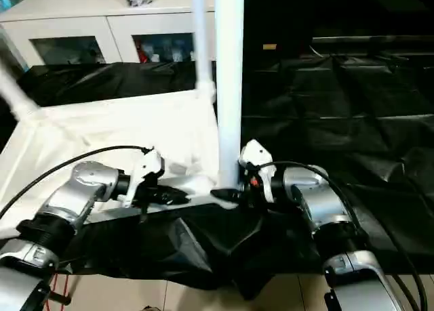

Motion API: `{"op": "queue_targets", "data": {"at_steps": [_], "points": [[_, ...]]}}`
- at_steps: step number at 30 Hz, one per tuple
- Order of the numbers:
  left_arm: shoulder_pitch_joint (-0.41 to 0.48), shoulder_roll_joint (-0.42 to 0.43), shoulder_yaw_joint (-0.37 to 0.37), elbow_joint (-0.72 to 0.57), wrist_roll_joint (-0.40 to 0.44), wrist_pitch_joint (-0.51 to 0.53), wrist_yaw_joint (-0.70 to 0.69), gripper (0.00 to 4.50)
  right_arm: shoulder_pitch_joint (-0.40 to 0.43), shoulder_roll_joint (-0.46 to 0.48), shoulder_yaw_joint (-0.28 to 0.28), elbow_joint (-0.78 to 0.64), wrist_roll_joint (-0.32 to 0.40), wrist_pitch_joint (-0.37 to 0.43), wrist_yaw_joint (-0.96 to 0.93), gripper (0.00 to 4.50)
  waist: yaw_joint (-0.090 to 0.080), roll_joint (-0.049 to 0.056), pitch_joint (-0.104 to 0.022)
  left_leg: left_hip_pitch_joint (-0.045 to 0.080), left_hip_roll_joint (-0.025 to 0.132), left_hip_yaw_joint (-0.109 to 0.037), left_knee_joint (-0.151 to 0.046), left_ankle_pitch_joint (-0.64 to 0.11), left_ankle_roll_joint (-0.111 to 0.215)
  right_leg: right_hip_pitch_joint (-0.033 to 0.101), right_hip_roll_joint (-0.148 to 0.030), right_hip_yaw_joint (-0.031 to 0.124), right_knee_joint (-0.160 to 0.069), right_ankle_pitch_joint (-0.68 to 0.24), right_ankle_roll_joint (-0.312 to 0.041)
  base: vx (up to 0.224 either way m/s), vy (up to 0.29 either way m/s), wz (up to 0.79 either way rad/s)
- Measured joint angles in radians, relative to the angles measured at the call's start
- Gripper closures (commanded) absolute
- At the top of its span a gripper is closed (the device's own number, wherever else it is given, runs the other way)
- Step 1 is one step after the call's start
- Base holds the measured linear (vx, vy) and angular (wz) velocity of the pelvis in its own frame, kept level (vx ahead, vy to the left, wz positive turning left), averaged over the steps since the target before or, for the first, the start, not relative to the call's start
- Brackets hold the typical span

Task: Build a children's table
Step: Rotate leg to tighten

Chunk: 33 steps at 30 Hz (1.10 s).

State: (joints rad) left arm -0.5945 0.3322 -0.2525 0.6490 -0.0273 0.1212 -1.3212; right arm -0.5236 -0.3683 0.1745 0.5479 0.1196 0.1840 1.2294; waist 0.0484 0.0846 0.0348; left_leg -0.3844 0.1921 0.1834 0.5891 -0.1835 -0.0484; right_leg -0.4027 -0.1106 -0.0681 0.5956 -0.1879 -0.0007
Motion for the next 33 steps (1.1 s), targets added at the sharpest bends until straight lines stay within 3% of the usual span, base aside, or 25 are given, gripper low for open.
{"op": "queue_targets", "data": {"at_steps": [5, 10, 14, 20, 21, 24, 28, 33], "points": [[0.0, -0.003, -0.001, 0.001, 0.0, -0.001, 0.004, 4.5, 0.003, -0.003, -0.001, -0.006, 0.005, 0.01, 0.003, 1.93, 0.005, 0.0, 0.0, 0.0, 0.0, 0.0, 0.0, 0.0, 0.0, 0.0, 0.0, 0.0, 0.001, 0.0, 0.0, 0.0, 0.0, 0.0], [-0.006, -0.051, 0.023, 0.036, 0.014, -0.01, 0.125, 4.5, 0.017, 0.043, -0.06, 0.013, -0.01, 0.0, -0.161, 1.98, 0.005, 0.005, -0.003, 0.004, 0.0, 0.0, 0.002, -0.001, -0.002, 0.004, 0.0, 0.001, 0.001, 0.002, -0.004, 0.0, 0.0, 0.0], [-0.015, -0.128, 0.052, 0.061, 0.034, 0.025, 0.291, 4.5, -0.01, 0.138, -0.132, 0.094, -0.025, -0.001, -0.444, 1.99, -0.019, 0.007, -0.002, 0.019, -0.002, 0.002, 0.002, -0.001, -0.002, 0.016, 0.0, 0.004, -0.002, -0.001, 0.002, 0.0, 0.0, 0.0], [-0.037, -0.218, 0.061, 0.078, 0.05, 0.064, 0.46, 4.5, -0.067, 0.234, -0.212, 0.172, -0.038, 0.0, -0.735, 1.99, -0.042, 0.007, -0.003, 0.019, -0.003, 0.0, 0.0, -0.001, -0.002, 0.018, -0.001, 0.004, -0.003, -0.001, 0.002, 0.0, 0.0, 0.0], [-0.039, -0.226, 0.066, 0.078, 0.058, 0.07, 0.475, 4.5, -0.074, 0.247, -0.215, 0.18, -0.048, -0.007, -0.769, 1.99, -0.043, 0.007, -0.003, 0.019, -0.003, 0.0, -0.001, -0.001, -0.002, 0.018, -0.001, 0.003, -0.004, -0.001, 0.003, 0.0, 0.0, 0.0], [-0.039, -0.227, 0.069, 0.074, 0.061, 0.07, 0.475, 4.5, -0.074, 0.25, -0.215, 0.185, -0.051, -0.024, -0.774, 1.3, -0.042, 0.006, -0.003, 0.018, -0.003, -0.001, -0.003, -0.001, -0.002, 0.017, -0.001, 0.003, -0.004, -0.002, 0.003, 0.0, 0.0, 0.0], [-0.039, -0.218, 0.066, 0.065, 0.062, 0.07, 0.461, 4.5, -0.074, 0.251, -0.211, 0.186, -0.054, -0.036, -0.754, 0.95, -0.042, 0.003, -0.002, 0.017, -0.003, -0.001, -0.003, -0.001, -0.002, 0.016, -0.001, 0.002, -0.004, -0.003, 0.005, 0.0, 0.0, 0.0], [-0.016, -0.155, 0.055, 0.021, 0.044, 0.051, 0.348, 4.5, -0.063, 0.169, -0.134, 0.168, -0.076, -0.085, -0.534, 0.86, -0.044, -0.006, 0.004, 0.011, -0.002, -0.001, -0.005, -0.001, -0.003, 0.011, 0.0, 0.001, -0.003, -0.001, 0.002, 0.0, 0.0, 0.0]]}}
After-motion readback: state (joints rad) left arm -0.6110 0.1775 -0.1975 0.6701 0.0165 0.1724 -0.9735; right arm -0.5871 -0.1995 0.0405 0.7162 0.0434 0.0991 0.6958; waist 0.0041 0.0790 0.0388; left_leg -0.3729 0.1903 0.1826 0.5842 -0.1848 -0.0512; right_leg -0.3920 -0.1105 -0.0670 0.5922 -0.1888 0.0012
